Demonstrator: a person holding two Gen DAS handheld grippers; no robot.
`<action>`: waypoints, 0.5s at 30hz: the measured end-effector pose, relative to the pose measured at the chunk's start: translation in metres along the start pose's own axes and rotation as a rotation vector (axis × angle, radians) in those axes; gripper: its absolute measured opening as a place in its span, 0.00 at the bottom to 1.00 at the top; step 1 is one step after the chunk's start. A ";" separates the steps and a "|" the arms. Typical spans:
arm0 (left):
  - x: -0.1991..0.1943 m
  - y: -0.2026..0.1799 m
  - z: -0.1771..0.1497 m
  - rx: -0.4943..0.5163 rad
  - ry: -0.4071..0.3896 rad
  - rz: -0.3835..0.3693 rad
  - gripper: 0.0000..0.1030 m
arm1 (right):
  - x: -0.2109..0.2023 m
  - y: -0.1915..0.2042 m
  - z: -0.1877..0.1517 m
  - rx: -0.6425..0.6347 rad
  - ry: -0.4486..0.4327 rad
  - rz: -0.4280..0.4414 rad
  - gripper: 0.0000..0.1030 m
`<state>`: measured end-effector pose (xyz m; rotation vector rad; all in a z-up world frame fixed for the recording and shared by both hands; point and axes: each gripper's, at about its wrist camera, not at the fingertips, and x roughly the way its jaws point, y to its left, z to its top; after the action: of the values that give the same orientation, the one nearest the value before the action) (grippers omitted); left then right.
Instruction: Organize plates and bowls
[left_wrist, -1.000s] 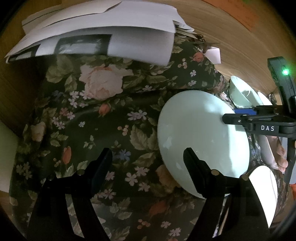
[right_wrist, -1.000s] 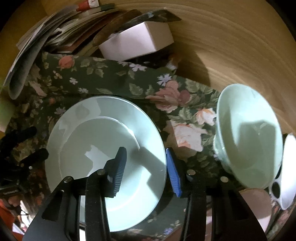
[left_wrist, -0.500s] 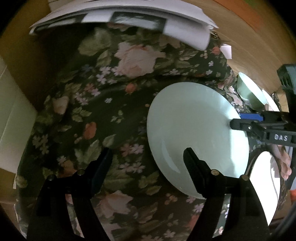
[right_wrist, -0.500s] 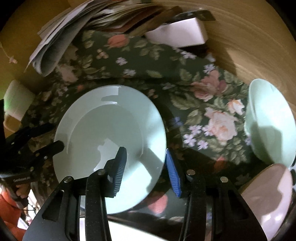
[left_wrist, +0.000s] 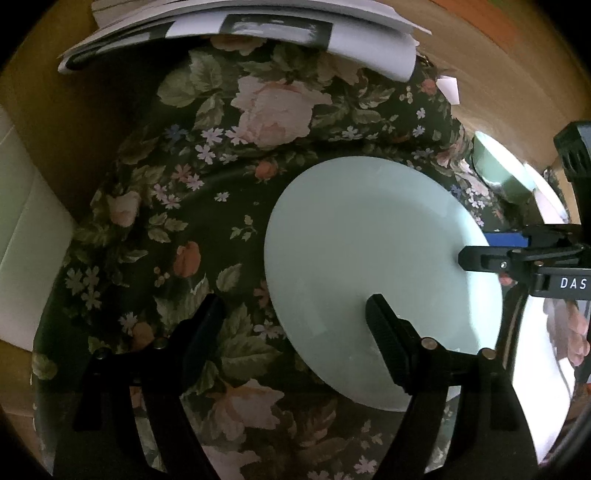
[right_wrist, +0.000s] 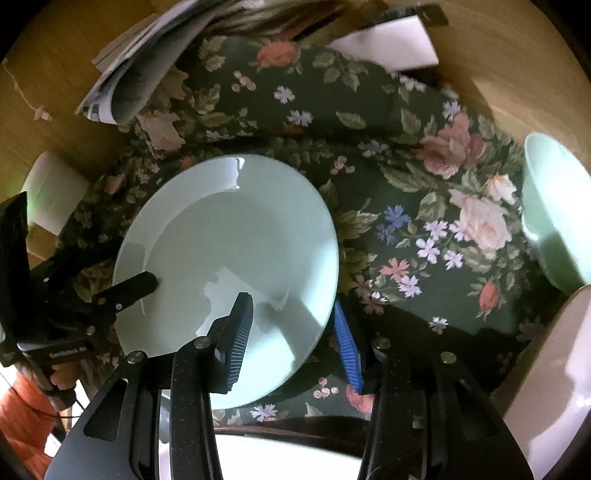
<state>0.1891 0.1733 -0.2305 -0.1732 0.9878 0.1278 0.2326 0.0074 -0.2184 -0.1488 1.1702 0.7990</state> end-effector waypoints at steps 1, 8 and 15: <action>0.000 0.000 0.000 -0.004 -0.003 0.001 0.77 | 0.000 0.000 0.000 -0.004 -0.007 -0.003 0.40; 0.004 0.005 0.004 -0.043 -0.012 -0.017 0.77 | 0.003 0.007 0.003 -0.020 -0.028 -0.013 0.42; 0.005 -0.011 0.005 -0.023 -0.032 -0.059 0.67 | -0.003 0.010 -0.002 -0.037 -0.049 0.001 0.34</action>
<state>0.1980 0.1638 -0.2308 -0.2203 0.9492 0.0881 0.2242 0.0116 -0.2140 -0.1584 1.1102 0.8216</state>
